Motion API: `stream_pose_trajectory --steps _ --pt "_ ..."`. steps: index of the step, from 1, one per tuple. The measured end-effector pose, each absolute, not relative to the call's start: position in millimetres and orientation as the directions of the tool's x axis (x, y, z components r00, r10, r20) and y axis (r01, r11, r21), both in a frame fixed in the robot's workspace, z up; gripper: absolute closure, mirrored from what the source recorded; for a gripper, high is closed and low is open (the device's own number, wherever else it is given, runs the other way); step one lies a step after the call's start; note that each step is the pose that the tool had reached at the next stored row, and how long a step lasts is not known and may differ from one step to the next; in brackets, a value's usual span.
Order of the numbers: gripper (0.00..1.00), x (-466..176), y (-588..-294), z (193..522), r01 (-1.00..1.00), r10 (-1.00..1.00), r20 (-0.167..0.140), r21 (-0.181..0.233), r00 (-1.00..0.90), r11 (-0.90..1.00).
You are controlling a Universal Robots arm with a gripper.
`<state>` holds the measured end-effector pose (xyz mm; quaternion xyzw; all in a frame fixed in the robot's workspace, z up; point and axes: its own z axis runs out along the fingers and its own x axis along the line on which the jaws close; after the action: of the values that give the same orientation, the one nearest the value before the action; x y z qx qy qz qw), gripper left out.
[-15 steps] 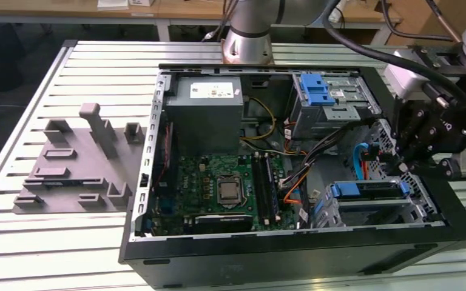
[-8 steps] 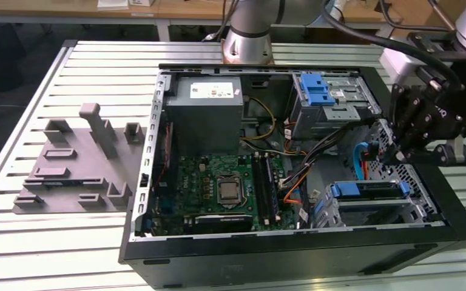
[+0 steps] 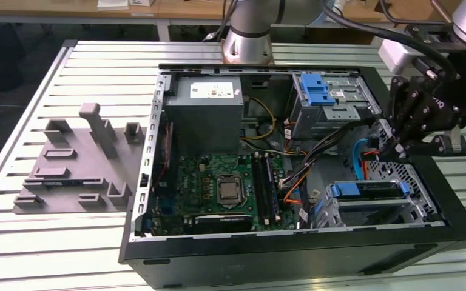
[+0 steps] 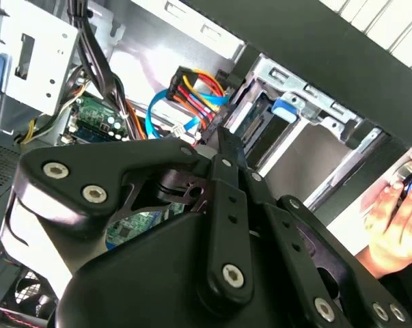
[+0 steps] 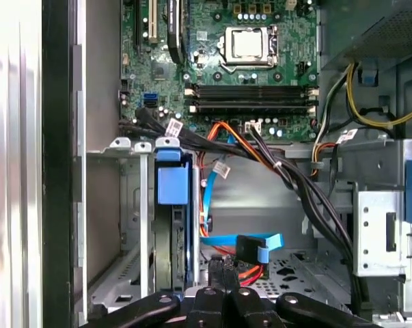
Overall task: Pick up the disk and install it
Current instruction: 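Insert the first disk wire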
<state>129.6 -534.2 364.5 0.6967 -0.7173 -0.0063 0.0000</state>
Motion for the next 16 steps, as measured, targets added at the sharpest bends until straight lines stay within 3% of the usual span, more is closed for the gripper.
stream_pose_trajectory --steps 16 --pt "0.89 135.0 -534.2 364.2 -1.0 -1.0 -0.008 0.009 -0.029 0.029"
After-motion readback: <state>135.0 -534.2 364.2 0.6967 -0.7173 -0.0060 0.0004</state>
